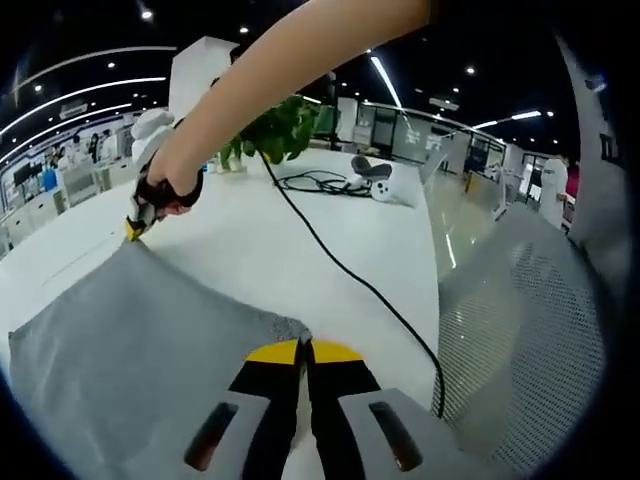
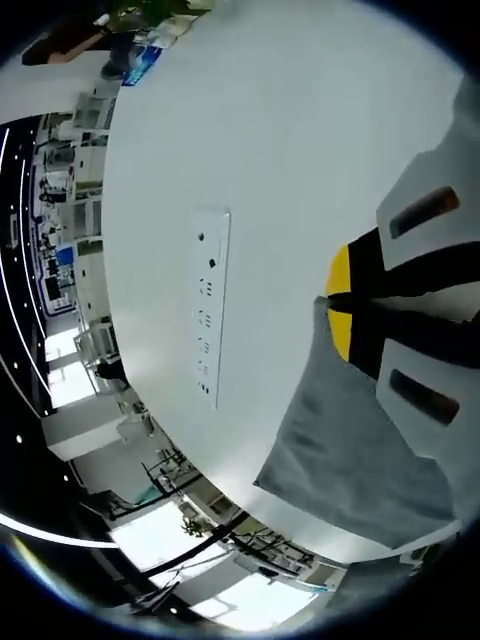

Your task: Fold the towel on the table until its edges align and the towel forms a compact rectangular stack.

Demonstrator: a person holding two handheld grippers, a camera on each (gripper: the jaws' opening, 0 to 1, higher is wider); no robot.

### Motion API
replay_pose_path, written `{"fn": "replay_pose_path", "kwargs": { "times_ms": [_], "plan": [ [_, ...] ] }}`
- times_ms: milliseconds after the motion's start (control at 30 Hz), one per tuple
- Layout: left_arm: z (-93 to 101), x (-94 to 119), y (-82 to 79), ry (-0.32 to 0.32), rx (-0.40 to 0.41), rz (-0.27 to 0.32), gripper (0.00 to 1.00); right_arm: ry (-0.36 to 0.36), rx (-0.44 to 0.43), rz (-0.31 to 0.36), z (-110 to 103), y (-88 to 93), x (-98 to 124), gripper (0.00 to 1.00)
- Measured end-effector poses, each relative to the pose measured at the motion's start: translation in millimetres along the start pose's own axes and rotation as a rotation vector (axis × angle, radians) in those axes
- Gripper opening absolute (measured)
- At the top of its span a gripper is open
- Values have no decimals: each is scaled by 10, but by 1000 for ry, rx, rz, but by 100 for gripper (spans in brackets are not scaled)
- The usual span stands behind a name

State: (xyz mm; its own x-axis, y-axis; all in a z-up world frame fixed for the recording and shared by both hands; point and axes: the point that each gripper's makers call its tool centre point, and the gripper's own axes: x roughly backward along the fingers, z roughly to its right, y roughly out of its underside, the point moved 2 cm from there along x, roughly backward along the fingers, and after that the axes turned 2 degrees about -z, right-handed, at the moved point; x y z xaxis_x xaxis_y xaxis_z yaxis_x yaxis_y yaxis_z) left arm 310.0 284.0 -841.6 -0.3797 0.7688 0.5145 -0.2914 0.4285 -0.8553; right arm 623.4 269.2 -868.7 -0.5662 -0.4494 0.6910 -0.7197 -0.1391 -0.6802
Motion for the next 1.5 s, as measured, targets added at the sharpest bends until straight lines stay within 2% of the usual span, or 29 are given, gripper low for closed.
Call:
{"fn": "replay_pose_path", "kwargs": {
  "times_ms": [133, 200, 333, 467, 567, 633, 767, 867, 1067, 1167, 1267, 1500],
  "plan": [
    [58, -13, -119, 26, -12, 42, 2, 15, -3, 4, 120, -21, 138, 0],
    [107, -19, -207, 54, -4, 81, 2, 23, -10, 9, 197, -36, 221, 0],
    [117, 8, -313, 62, -4, 108, 2, 9, -60, 31, 285, -120, 346, 0],
    [86, 61, -390, 65, 1, 124, 2, 6, -55, 49, 269, -197, 436, 0],
    [65, 142, -401, 77, 66, 149, 2, -21, -68, 69, 184, -252, 478, 0],
    [33, 215, -376, 69, 75, 150, 2, -35, -65, 80, 122, -291, 504, 0],
    [-25, 368, -320, 17, 102, 138, 2, -54, -42, 85, 2, -356, 529, 0],
    [-96, 439, -225, -56, 123, 74, 2, -69, -43, 96, -93, -396, 545, 0],
    [-110, 602, -215, -102, 146, 86, 2, -95, -33, 111, -264, -466, 559, 0],
    [-147, 718, -163, -137, 178, 94, 2, -110, -38, 116, -340, -506, 572, 0],
    [-234, 879, -98, -190, 244, 120, 2, -147, -81, 135, -450, -562, 574, 0],
    [-369, 1159, 1, -264, 306, 142, 2, -170, -68, 142, -692, -653, 546, 0]
  ]
}}
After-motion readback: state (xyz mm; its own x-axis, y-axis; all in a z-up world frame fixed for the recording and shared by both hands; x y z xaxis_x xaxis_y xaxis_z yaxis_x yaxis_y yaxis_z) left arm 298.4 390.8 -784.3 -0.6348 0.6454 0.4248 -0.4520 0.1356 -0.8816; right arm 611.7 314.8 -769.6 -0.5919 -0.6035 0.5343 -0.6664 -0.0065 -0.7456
